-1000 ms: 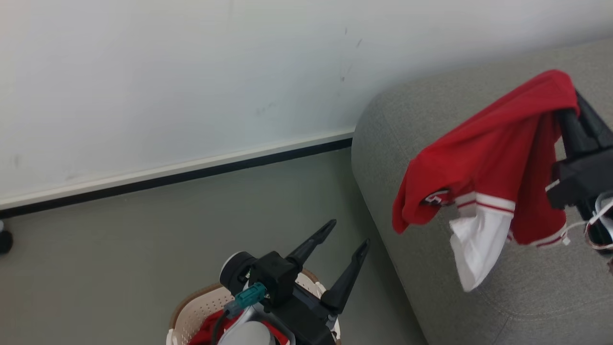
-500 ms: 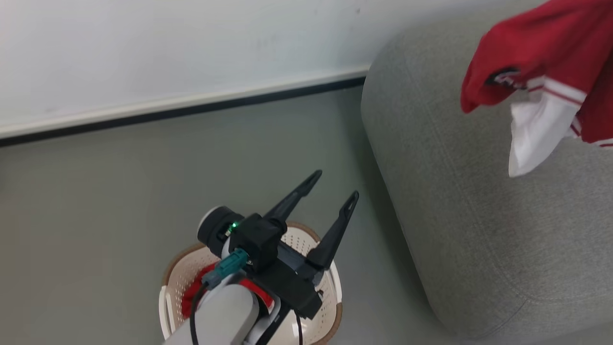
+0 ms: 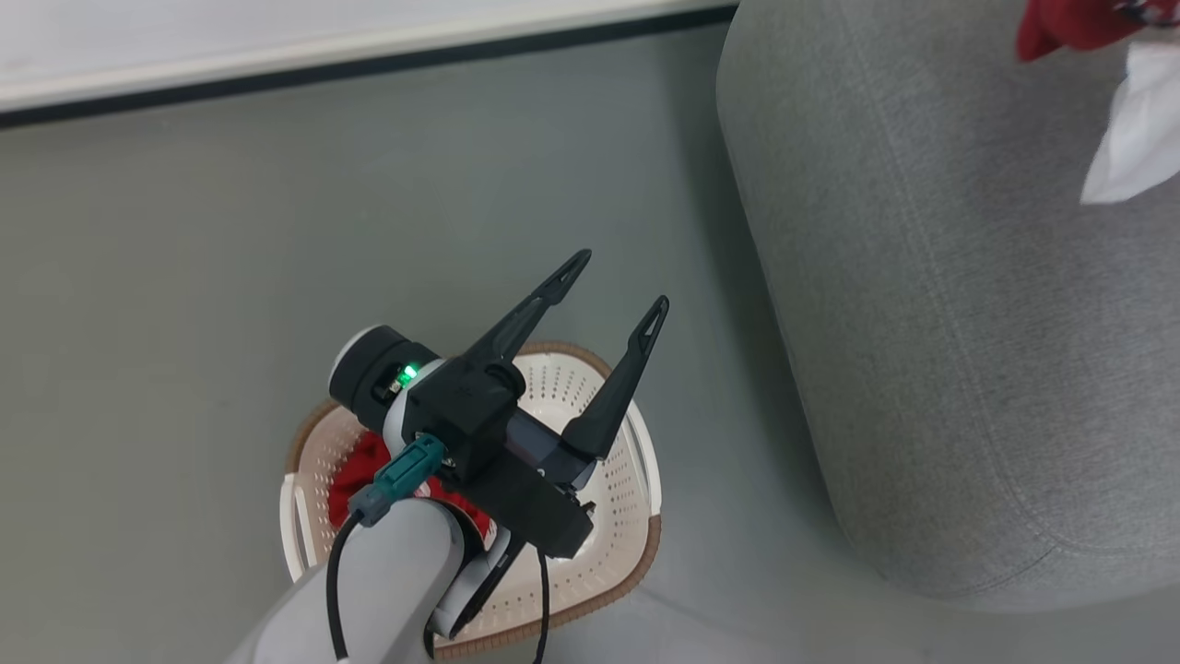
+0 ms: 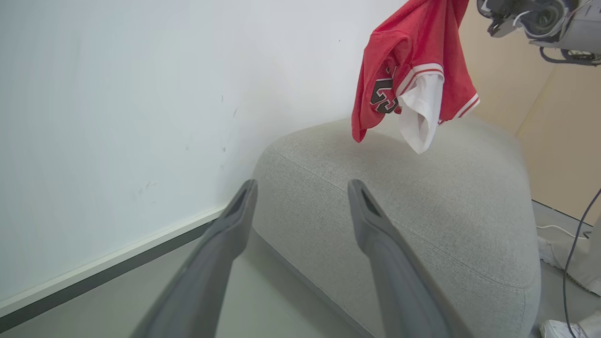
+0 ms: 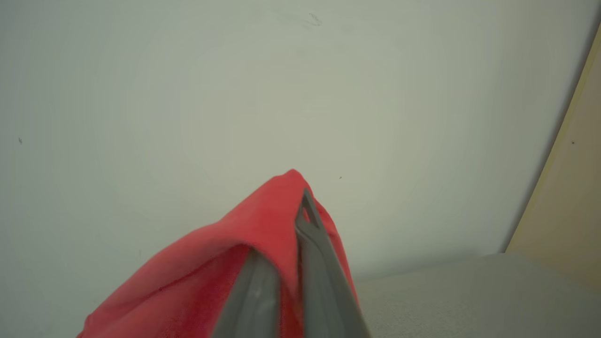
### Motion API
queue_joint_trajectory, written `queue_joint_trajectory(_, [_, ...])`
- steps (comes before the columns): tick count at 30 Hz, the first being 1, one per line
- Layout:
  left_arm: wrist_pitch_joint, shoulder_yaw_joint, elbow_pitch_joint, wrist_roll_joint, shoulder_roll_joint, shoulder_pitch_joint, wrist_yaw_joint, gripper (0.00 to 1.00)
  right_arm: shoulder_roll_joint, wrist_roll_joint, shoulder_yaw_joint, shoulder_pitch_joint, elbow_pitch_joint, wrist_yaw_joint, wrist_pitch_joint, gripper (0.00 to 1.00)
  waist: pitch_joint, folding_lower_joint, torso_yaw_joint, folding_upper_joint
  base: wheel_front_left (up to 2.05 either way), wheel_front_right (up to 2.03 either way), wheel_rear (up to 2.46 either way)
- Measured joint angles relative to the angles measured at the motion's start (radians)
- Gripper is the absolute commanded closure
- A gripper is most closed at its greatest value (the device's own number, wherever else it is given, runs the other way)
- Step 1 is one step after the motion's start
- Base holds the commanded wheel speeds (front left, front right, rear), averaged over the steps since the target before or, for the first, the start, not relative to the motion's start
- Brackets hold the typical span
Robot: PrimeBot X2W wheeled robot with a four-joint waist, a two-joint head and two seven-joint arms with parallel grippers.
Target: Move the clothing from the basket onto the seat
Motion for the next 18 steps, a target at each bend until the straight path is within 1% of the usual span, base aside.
queue_joint_trajectory(4, [0.019, 0.002, -0.025, 0.026, 0.014, -0.02, 0.007, 0.0, -0.001, -0.002, -0.004, -0.025, 0.03, -0.01, -0.005, 1.0, 0.053, 0.0, -0.001, 0.0, 0.0, 0.0, 0.0])
queue_joint_trajectory(9, [0.035, -0.008, -0.038, 0.04, 0.012, -0.061, 0.007, 0.0, 0.004, -0.003, -0.009, -0.032, 0.091, -0.022, -0.015, 1.0, 0.118, 0.0, -0.007, 0.0, 0.0, 0.0, 0.0])
queue_joint_trajectory(13, [0.043, -0.024, -0.038, 0.05, -0.001, -0.08, 0.005, 0.0, 0.039, -0.003, -0.001, -0.031, 0.143, -0.031, -0.024, 1.0, 0.163, 0.0, -0.012, 0.0001, 0.0, 0.0, 0.0])
queue_joint_trajectory(18, [0.048, -0.04, -0.023, 0.057, -0.008, -0.088, 0.001, 0.0, 0.107, -0.007, 0.024, -0.01, 0.198, -0.031, -0.031, 1.0, 0.202, -0.0001, -0.018, 0.0, 0.0, 0.0, 0.0])
